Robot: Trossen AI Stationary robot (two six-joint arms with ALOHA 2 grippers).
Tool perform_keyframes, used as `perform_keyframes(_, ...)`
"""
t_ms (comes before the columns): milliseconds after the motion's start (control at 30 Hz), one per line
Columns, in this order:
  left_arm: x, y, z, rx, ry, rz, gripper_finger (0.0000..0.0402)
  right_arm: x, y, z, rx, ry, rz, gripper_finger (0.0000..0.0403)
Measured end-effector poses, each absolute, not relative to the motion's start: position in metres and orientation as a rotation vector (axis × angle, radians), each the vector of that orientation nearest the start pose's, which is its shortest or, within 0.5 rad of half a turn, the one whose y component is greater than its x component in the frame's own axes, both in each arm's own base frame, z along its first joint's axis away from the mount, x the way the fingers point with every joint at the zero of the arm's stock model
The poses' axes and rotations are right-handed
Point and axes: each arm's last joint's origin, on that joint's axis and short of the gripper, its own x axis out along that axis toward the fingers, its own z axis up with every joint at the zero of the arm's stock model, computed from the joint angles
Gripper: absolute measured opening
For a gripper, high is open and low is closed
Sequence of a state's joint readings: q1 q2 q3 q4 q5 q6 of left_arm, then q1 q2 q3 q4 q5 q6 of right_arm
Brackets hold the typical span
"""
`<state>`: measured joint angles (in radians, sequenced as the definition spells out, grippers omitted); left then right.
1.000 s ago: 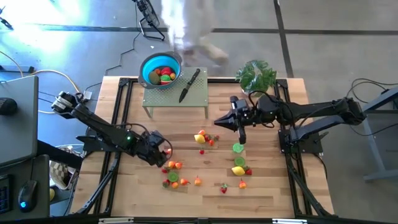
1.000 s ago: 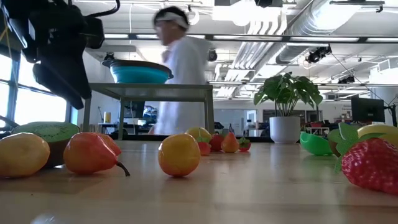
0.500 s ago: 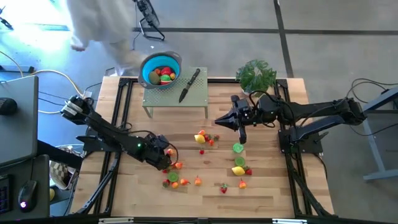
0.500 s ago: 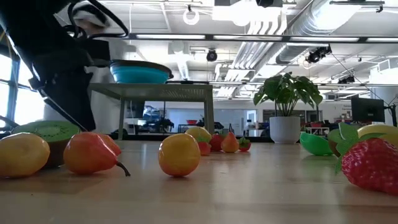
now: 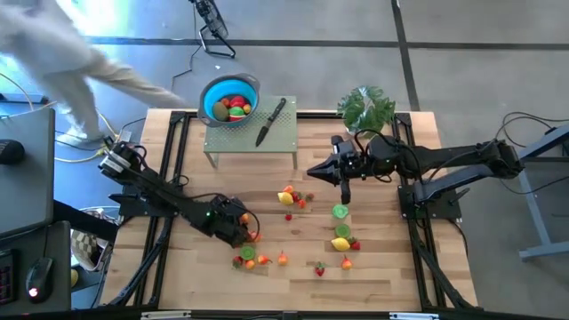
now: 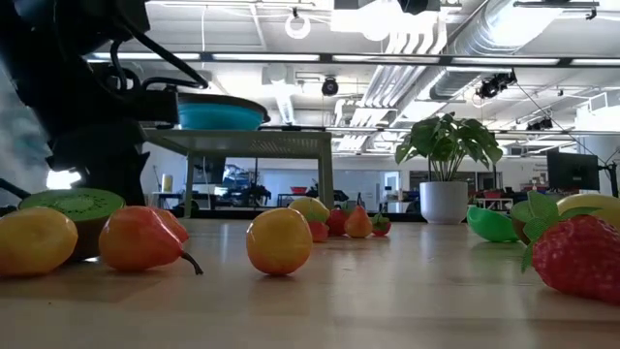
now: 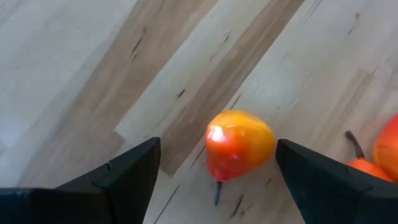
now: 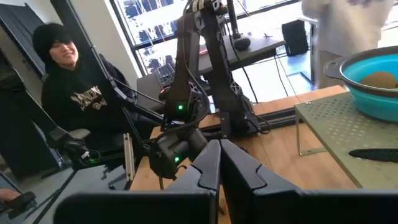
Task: Pick & Place Fruit
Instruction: Put the orange pear into the strainer bowl on the shelf
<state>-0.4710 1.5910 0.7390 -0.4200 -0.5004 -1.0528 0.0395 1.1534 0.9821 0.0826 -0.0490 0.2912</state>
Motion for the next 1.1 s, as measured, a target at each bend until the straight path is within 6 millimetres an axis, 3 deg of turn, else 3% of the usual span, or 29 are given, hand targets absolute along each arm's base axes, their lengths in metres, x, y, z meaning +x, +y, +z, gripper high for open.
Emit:
perform_keyframes(200,0.2385,-0.1058,0.1328,-0.354,0.944,0.577,0.0304,0.2606,0.0117,0.3531,0.291,0.106,0.075,0.0003)
perform_keyframes(667,0.2388,-0.1072,0.1323,-0.38,0.968,0.553,0.0202,0.2606,0.0117,0.353,0.287,0.106,0.075,0.0003)
perform_keyframes(1100,0.2382,-0.1069,0.132,-0.388,0.969,0.564,0.0149,0.2606,0.0117,0.353,0.287,0.106,0.075,0.0003)
